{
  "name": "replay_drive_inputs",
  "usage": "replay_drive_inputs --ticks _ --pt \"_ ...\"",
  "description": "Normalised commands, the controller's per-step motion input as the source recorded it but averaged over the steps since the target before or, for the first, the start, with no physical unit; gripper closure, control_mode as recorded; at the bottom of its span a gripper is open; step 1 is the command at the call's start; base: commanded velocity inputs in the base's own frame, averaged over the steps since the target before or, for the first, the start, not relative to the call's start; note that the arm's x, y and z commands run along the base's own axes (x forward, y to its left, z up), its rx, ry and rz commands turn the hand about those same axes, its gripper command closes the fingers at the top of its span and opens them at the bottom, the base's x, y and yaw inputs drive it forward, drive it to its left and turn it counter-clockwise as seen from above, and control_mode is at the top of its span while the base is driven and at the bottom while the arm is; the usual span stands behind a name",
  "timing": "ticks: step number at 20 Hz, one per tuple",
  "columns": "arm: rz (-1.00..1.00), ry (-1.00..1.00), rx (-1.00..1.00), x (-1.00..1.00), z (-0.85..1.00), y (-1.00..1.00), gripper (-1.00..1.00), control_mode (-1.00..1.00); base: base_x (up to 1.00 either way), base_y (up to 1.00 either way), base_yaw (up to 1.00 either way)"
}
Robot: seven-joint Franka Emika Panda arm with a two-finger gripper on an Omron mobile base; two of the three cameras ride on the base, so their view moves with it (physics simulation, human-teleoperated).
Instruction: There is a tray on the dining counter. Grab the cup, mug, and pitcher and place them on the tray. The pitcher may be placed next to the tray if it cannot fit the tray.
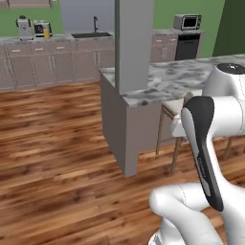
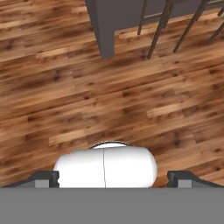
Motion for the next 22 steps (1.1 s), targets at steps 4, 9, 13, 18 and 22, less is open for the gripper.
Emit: replay_drive_inputs --ticks 4,9,13,18,22 --pt "0.00 0.00 0.00 0.00 0.00 0.00 -1.00 1.00 0.53 1.00 0.00" --pt "0.00 0.00 0.00 0.00 0.00 0.00 -1.00 1.00 0.74 1.00 0.01" --pt "0.00 0.00 0.00 0.00 0.00 0.00 -1.00 1.00 0.75 1.00 0.07" --pt "0.00 0.00 0.00 0.00 0.00 0.00 -1.00 1.00 0.94 0.48 0.07" --pt "0.00 0.00 0.00 0.00 0.00 0.00 -1.00 1.00 1.00 0.00 0.04"
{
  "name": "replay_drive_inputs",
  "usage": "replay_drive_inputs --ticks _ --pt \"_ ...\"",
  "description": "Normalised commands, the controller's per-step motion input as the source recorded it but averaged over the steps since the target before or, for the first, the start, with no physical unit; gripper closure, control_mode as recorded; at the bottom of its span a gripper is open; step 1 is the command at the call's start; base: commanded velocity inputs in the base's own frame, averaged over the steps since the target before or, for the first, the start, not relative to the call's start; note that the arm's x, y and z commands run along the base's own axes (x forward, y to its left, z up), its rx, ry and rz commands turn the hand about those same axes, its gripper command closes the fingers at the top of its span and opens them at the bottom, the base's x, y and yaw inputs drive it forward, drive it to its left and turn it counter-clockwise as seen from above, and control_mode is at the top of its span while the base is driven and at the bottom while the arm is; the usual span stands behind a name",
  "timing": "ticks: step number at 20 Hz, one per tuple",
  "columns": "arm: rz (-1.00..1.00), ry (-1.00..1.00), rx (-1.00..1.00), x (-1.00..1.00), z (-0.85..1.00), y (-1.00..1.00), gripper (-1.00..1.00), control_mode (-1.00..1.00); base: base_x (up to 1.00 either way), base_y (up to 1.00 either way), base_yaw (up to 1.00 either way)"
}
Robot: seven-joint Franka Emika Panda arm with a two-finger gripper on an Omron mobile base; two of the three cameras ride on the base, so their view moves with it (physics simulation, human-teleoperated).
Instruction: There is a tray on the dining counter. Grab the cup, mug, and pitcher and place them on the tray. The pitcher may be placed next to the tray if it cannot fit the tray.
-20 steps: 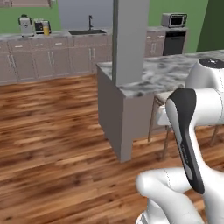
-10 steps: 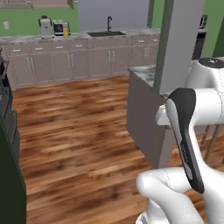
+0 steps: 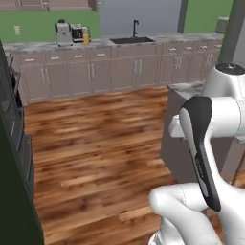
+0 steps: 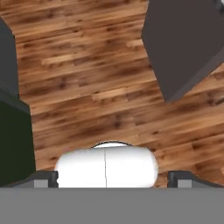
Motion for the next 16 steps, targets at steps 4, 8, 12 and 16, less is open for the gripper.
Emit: replay_drive_inputs --ticks 4,8,12,16 --pt "0.00 0.00 0.00 0.00 0.00 0.00 -1.00 1.00 1.00 -0.07 0.03" --pt "0.00 0.00 0.00 0.00 0.00 0.00 -1.00 1.00 1.00 -0.01 0.04" --pt "0.00 0.00 0.00 0.00 0.00 0.00 -1.00 1.00 1.00 0.00 0.05" --pt "0.00 0.00 0.00 0.00 0.00 0.00 -1.00 1.00 1.00 0.00 0.07"
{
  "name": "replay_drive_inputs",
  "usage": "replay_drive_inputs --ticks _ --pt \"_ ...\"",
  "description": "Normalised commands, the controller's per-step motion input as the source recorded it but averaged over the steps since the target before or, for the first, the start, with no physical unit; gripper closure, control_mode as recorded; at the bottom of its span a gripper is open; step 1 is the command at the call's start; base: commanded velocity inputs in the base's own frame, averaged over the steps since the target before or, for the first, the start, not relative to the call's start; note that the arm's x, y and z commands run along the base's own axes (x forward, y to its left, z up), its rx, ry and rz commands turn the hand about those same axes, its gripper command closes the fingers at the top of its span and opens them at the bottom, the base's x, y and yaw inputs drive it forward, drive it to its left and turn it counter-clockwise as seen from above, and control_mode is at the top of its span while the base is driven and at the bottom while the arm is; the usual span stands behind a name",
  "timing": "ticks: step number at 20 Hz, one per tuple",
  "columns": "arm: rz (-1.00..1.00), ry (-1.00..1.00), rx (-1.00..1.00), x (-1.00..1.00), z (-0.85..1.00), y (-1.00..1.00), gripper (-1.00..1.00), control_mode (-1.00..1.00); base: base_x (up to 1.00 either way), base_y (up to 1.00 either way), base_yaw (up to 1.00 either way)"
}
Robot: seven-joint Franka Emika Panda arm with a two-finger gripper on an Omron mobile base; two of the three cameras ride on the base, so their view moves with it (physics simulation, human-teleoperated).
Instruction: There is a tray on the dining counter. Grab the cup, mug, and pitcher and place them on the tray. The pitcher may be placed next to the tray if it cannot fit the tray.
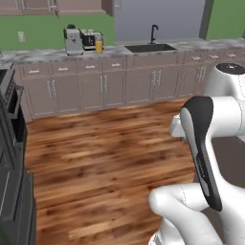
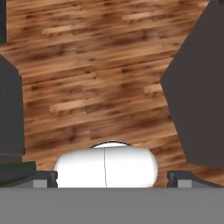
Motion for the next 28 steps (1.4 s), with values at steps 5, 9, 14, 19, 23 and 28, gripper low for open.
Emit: replay_drive_inputs --ticks 5,9,14,19,23,28 --pt "0.00 0.00 0.00 0.00 0.00 0.00 -1.00 1.00 1.00 0.00 0.07" --pt "0.00 0.00 0.00 0.00 0.00 0.00 -1.00 1.00 1.00 0.00 0.07" --pt "0.00 0.00 0.00 0.00 0.00 0.00 -1.00 1.00 0.95 0.00 0.06" --pt "0.00 0.00 0.00 0.00 0.00 0.00 -1.00 1.00 0.86 0.00 0.05" --pt "0.00 0.00 0.00 0.00 0.00 0.00 -1.00 1.00 0.76 0.00 0.05" --pt "0.00 0.00 0.00 0.00 0.00 0.00 -1.00 1.00 0.68 -0.09 0.07"
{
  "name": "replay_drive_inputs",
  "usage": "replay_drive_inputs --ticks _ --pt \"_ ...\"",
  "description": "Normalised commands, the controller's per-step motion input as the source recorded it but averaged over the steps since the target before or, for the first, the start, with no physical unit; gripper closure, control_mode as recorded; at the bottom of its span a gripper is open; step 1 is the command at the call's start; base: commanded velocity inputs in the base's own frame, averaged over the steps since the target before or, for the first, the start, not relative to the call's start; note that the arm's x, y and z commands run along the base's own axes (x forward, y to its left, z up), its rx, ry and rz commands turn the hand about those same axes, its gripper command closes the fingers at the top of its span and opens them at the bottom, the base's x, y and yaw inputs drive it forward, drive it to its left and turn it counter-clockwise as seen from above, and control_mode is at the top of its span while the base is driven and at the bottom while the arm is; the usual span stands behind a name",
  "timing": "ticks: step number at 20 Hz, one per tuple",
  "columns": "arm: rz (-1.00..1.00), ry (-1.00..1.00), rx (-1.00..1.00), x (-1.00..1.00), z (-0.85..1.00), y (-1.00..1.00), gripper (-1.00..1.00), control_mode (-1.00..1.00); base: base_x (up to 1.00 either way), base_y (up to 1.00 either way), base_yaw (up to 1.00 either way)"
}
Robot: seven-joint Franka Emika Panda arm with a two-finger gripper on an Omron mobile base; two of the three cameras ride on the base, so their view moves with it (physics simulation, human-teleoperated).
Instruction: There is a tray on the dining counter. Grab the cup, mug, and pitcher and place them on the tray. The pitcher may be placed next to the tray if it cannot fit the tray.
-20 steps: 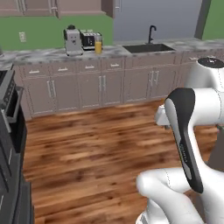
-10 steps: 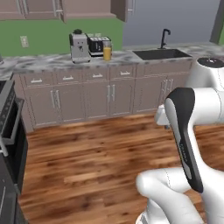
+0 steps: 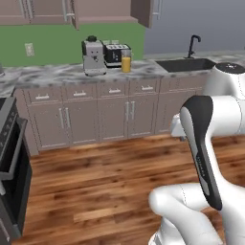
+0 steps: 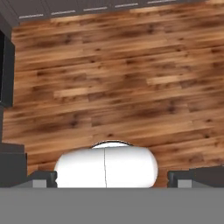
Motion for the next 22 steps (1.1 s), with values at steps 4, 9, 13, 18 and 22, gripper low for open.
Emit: replay_drive_inputs --ticks 4,9,13,18,22 --pt "0.00 0.00 0.00 0.00 0.00 0.00 -1.00 1.00 0.62 -0.14 0.07" --pt "0.00 0.00 0.00 0.00 0.00 0.00 -1.00 1.00 0.56 -0.18 0.04" --pt "0.00 0.00 0.00 0.00 0.00 0.00 -1.00 1.00 0.59 -0.30 0.00" --pt "0.00 0.00 0.00 0.00 0.00 0.00 -1.00 1.00 0.63 -0.38 0.00" --pt "0.00 0.00 0.00 0.00 0.00 0.00 -1.00 1.00 0.62 -0.50 0.00"
